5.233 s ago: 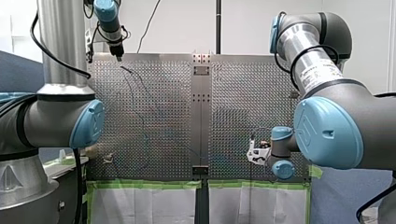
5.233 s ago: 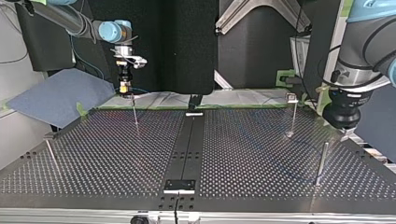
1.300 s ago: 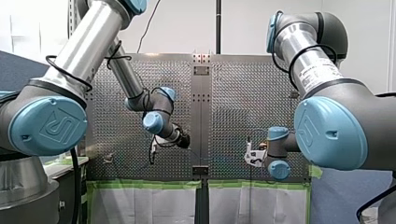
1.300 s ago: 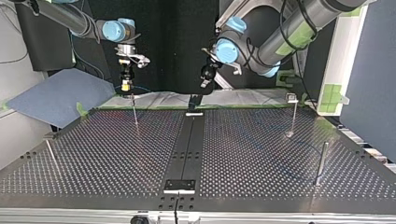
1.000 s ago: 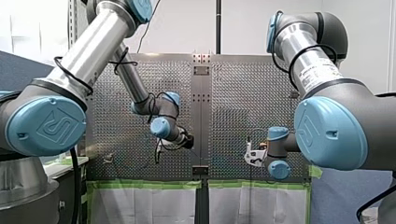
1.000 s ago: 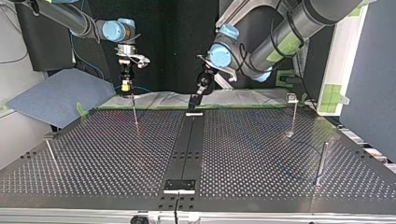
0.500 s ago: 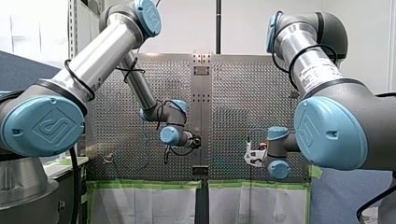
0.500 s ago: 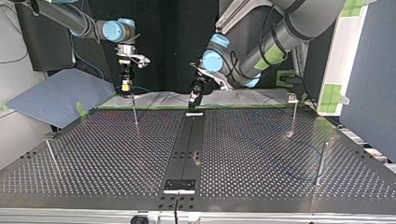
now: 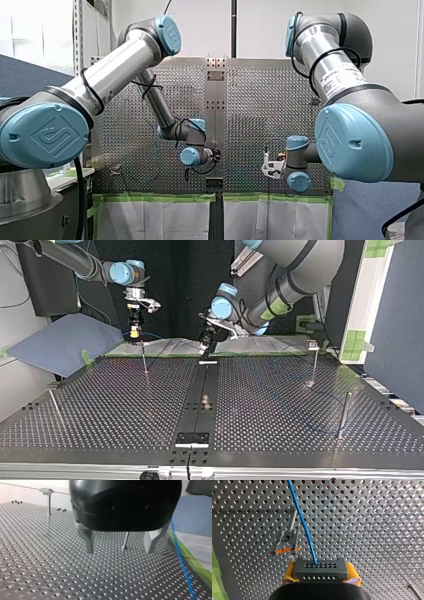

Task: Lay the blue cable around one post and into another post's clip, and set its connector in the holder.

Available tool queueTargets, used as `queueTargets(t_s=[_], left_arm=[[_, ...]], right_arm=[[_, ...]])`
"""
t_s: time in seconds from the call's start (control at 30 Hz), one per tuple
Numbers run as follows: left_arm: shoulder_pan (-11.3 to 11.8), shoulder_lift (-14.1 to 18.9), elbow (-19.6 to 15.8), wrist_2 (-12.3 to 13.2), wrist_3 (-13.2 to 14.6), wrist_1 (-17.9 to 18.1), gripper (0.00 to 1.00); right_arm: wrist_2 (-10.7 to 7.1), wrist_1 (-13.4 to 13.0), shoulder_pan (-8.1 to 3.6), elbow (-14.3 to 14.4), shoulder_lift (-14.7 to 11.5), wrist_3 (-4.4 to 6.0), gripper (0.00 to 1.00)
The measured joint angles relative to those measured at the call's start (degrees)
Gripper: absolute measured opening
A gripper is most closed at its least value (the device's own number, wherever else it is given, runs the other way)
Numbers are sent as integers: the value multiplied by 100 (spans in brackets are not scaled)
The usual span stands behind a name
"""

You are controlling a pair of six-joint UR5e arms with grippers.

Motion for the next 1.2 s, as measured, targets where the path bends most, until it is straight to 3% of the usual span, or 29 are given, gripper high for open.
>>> queueTargets(t_s=[0.27,1.0,1.2], left_arm=[[-45,-404,-4,-260,92,406,100],[-235,-1513,101,-281,119,1515,100],[-219,-1817,286,-449,141,1703,100]], right_arm=[[6,2,0,0,1,0,5],[9,-4,0,0,2,3,5],[9,7,-1,0,0,0,5]])
